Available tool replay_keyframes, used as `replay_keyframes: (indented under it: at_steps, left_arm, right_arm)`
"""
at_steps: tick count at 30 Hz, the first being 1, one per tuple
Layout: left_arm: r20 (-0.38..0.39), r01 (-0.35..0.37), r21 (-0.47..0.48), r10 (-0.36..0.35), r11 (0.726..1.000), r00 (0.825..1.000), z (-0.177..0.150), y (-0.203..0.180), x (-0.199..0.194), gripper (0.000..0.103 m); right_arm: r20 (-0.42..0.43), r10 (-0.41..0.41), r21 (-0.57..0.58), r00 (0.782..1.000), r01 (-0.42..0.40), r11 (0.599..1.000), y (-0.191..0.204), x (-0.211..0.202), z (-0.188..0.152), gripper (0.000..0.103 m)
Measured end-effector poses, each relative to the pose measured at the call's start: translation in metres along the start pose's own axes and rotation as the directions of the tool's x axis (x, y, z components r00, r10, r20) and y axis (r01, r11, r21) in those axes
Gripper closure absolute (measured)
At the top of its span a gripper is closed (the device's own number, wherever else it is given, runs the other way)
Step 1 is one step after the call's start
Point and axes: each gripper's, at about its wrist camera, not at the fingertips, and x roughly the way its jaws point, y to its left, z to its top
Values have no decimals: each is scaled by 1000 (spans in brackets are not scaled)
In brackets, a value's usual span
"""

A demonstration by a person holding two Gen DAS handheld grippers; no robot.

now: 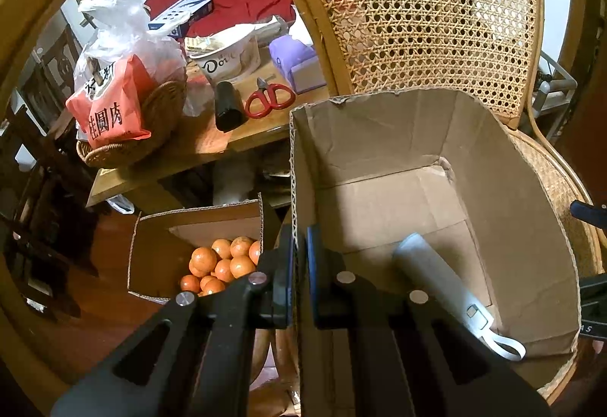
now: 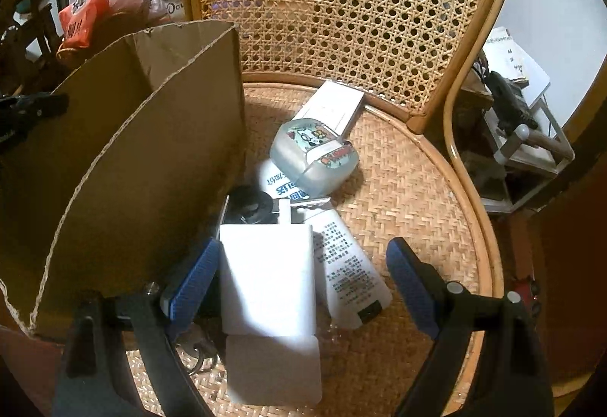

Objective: Organize rigid objects
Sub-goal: 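Move the right gripper to the white charger and close on it, then lift the white charger with the right gripper and carry it over the box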

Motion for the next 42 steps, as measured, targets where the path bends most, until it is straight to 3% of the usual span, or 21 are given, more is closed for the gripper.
replay_keyframes:
  at_steps: [12,14,16,18,42]
  left_arm:
    - [2,2,-1,-2,1000,1000,1,-1,-1,97]
    - [3,3,0,-3,1000,1000,0,-1,-1,97]
    - [3,1,5,-1,1000,1000,1,-2,-2,97]
    - [3,0,6,0,1000,1000,0,-2,-3,97]
    - [15,-7,26,6,1000,1000,-1,-4,-3,97]
  right_arm:
    - [-9,-11,-8,1000,11,1000,2,6,0,9]
    - [-5,6,0,1000,-6,1000,2,6,0,15]
    - [-9,60,19,998,-60,998,2,6,0,37]
    - [-18,100,41,995,-99,994,2,6,0,47]
    - [-17,98,55,995,-97,994,6,2,1,47]
